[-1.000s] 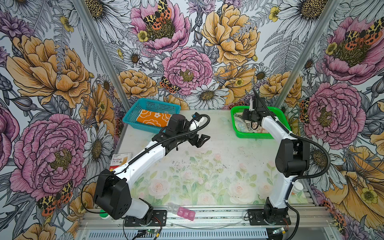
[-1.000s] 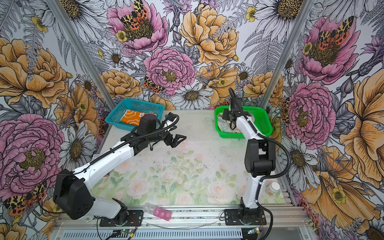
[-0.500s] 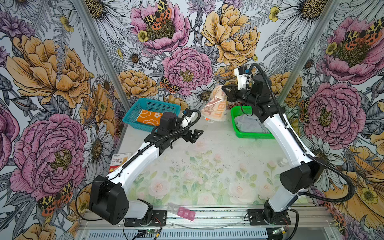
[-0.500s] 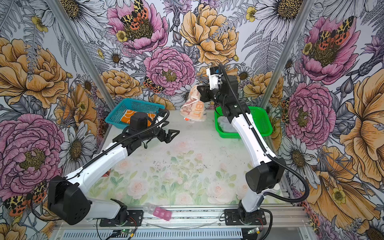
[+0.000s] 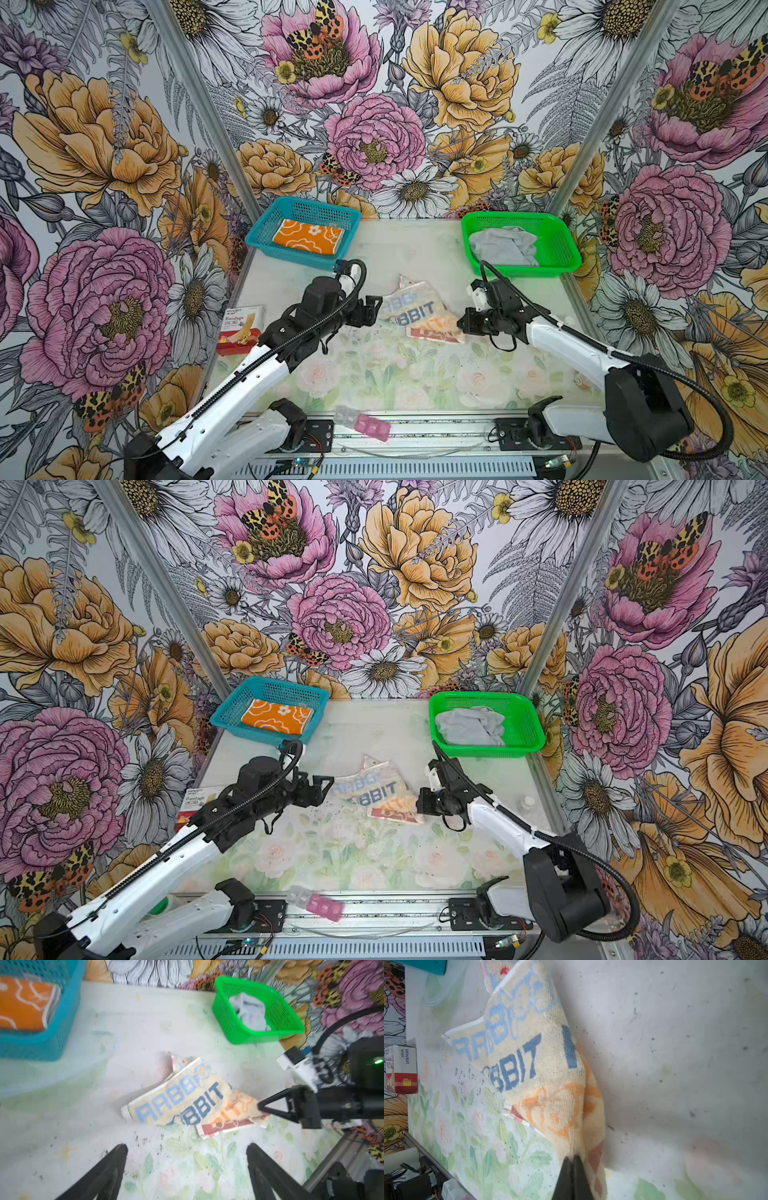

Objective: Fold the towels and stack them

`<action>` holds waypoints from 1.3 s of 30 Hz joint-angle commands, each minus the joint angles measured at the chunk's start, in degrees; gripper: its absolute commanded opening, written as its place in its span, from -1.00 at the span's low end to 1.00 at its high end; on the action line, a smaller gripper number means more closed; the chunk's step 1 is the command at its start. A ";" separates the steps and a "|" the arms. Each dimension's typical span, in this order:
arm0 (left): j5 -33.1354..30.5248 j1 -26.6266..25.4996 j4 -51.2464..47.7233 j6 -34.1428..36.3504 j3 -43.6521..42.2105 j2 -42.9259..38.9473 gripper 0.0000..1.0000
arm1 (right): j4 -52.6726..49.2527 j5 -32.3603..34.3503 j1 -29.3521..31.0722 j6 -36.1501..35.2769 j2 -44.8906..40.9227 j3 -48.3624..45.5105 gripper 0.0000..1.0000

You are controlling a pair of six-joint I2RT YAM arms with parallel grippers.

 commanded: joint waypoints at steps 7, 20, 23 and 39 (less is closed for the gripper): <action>-4.35 -2.56 1.05 -9.31 -5.73 8.86 0.68 | -5.43 7.10 0.03 5.12 -7.58 -1.81 -1.00; 5.12 3.99 17.33 1.15 5.09 34.34 0.45 | -14.05 18.94 0.12 3.23 -11.12 2.78 -1.00; 6.21 4.06 19.41 1.64 5.24 36.45 0.42 | -13.95 18.86 0.12 1.90 -8.80 4.46 -1.00; 11.53 3.30 21.76 -0.31 3.88 38.55 -0.23 | -13.57 18.78 0.12 -0.84 -5.05 9.17 -1.00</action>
